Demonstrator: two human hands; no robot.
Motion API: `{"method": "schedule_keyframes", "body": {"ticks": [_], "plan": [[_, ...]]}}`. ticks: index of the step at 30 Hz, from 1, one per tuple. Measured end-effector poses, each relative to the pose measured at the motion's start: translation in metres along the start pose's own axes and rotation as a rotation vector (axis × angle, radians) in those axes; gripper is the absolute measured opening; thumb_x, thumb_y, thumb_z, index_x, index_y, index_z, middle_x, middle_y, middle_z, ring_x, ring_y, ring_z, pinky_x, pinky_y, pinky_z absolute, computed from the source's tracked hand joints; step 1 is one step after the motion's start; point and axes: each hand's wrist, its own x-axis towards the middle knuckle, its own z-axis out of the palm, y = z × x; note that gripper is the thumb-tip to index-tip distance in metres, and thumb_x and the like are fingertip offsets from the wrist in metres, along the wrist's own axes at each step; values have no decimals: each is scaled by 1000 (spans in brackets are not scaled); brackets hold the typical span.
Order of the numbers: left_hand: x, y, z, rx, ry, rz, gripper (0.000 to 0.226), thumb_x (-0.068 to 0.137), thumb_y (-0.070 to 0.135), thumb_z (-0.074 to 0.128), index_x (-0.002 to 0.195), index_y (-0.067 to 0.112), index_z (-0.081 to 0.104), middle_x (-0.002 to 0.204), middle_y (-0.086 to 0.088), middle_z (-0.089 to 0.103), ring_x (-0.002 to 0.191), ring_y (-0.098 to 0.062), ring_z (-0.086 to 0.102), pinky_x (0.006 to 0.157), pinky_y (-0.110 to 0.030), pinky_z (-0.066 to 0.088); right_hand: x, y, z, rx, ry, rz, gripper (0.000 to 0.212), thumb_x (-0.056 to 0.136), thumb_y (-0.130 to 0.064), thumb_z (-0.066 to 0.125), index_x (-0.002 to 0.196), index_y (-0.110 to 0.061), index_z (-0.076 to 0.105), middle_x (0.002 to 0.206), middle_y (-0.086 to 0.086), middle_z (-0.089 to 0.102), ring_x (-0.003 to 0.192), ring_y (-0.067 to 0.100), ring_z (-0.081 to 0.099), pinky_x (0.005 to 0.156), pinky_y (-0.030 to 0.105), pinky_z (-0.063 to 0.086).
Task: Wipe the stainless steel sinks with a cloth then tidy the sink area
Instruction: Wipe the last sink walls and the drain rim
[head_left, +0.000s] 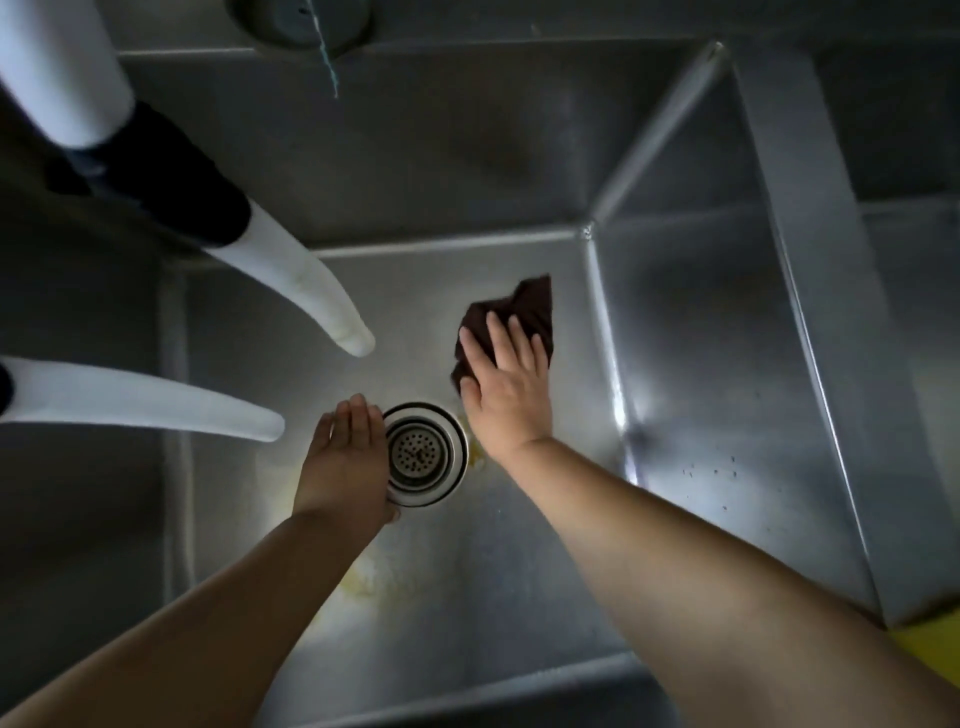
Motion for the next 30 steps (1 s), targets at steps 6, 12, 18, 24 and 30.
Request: {"method": "schedule_keyframes", "body": {"ticks": [6, 12, 18, 24, 30], "plan": [[-3, -1, 2, 9, 0, -7, 119, 74, 63, 61, 147, -1, -8, 156, -20, -4, 145, -34, -1, 117, -45, 6, -117, 7, 11, -119, -112, -170, 59, 87, -40, 45, 144, -27, 34, 151, 11, 30, 141, 36, 21, 115, 53, 11], [-2, 0, 6, 12, 32, -11, 119, 74, 63, 61, 146, -2, -8, 156, -20, -3, 145, -33, 2, 115, -49, 13, -111, 8, 13, -170, -135, -173, 62, 86, -46, 41, 143, -24, 34, 150, 12, 32, 141, 37, 22, 112, 57, 20], [1, 0, 7, -63, -8, -2, 118, 76, 57, 63, 146, -2, -11, 156, -21, -9, 145, -34, -5, 116, -46, 15, -12, -14, 9, -106, -35, -7, 56, 87, -49, 42, 139, -29, 40, 148, 12, 34, 139, 38, 22, 114, 54, 10], [3, 0, 7, -50, -53, -1, 116, 79, 56, 61, 145, -3, -15, 155, -23, -12, 145, -36, -7, 116, -47, 14, 83, -14, 0, -97, 3, -41, 53, 91, -47, 43, 141, -30, 37, 153, 10, 26, 142, 35, 13, 115, 51, 6], [3, 2, 2, -42, -94, -10, 117, 79, 53, 63, 144, -4, -15, 155, -24, -12, 145, -37, -7, 116, -48, 15, 77, -10, 1, -54, 31, -19, 50, 91, -41, 44, 140, -31, 40, 152, 8, 27, 142, 34, 15, 116, 49, 8]]}}
